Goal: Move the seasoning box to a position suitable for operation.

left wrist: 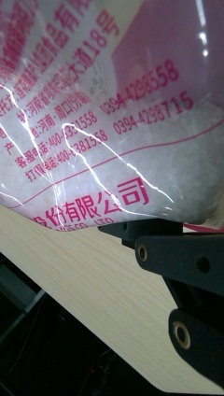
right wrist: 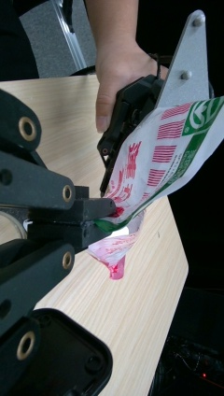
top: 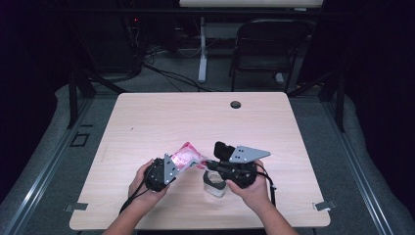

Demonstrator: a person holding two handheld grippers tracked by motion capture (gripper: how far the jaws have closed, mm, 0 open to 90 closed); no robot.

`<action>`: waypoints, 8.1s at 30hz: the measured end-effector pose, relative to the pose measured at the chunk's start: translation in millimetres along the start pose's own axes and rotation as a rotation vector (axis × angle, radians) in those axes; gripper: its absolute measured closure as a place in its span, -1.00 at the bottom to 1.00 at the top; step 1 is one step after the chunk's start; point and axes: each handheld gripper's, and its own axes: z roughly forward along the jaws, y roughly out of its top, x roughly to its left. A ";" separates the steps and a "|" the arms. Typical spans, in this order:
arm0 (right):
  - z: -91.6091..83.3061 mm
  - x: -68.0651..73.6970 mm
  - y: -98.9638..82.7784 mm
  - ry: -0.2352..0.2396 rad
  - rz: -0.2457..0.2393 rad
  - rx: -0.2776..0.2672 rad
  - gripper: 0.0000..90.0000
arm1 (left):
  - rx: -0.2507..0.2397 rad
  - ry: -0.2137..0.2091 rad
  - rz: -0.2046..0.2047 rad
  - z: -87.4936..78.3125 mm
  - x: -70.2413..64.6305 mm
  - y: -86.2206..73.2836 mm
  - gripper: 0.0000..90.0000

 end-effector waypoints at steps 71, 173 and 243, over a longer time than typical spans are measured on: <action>-4.7 -1.6 -32.2 -0.046 0.038 -0.003 1.00 | 0.027 0.157 0.220 2.7 -14.5 10.9 0.43; -3.7 -8.0 -45.1 -0.078 0.043 0.058 1.00 | 0.019 0.330 0.422 -10.2 -21.0 26.8 0.44; -4.9 -11.3 -48.5 -0.110 0.057 0.067 0.99 | 0.001 0.430 0.565 -15.4 -27.8 40.8 0.44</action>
